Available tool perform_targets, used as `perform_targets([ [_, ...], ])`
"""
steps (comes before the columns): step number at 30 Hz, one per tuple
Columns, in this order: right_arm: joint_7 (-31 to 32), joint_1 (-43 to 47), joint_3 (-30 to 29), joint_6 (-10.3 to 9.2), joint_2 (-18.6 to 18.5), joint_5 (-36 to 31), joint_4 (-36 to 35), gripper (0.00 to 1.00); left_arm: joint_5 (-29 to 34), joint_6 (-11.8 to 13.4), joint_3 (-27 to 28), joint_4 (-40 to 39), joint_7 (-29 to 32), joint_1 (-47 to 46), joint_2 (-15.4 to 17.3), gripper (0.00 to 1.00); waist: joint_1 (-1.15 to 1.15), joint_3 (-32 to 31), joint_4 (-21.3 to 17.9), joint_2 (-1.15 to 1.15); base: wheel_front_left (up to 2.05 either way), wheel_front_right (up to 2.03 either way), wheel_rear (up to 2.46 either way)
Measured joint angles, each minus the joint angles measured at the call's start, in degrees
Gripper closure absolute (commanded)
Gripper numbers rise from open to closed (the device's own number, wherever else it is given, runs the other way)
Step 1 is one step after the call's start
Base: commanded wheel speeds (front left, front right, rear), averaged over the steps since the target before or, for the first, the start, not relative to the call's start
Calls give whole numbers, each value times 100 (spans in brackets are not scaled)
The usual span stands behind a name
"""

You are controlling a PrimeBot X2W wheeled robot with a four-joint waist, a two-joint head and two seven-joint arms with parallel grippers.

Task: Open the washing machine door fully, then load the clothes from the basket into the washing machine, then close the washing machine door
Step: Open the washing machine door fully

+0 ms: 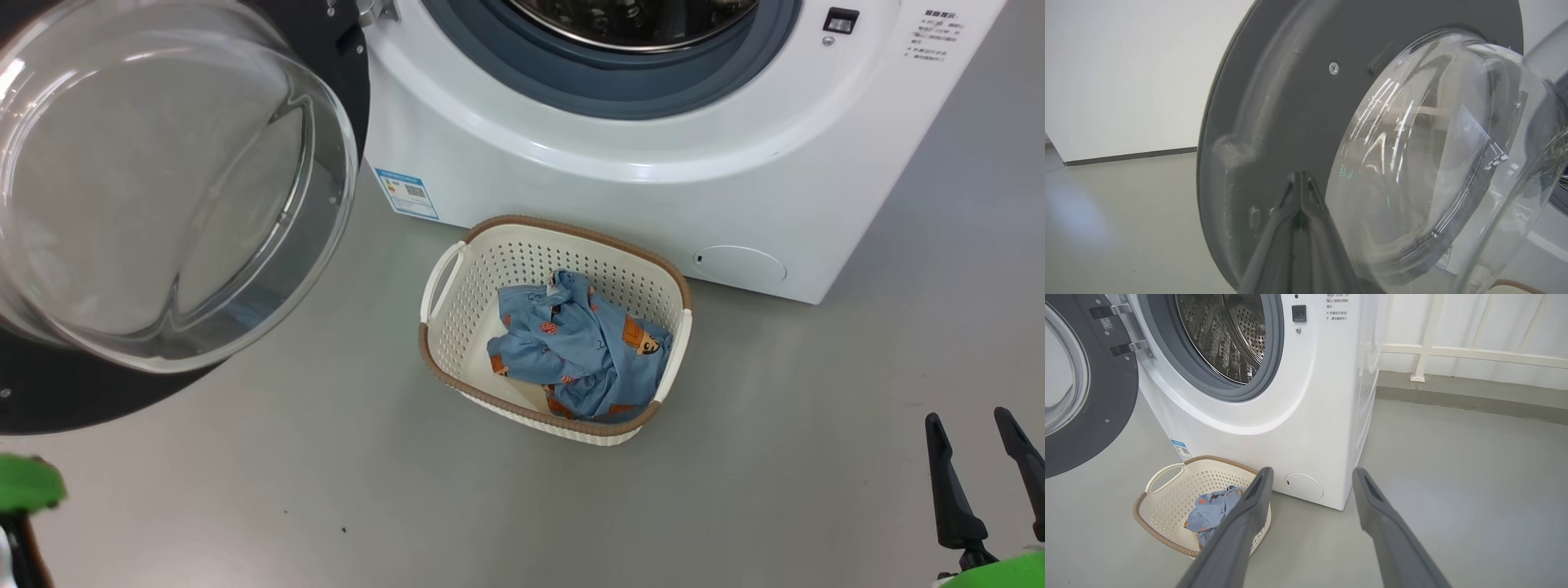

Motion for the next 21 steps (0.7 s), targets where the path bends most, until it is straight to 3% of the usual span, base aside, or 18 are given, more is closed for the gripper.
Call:
perform_targets([
  [12, 0, 7, -16, 0, 86, -51, 18, 0, 778, 3, -52, -1974, 0, 1585, -826, 100, 0, -238, -89, 0, 0, 0, 0],
  [21, 0, 27, 8, 0, 180, -60, 20, 0, 1183, -234, -883, -2596, 0, 2232, -1099, 100, 0, -455, -171, 0, 0, 0, 0],
])
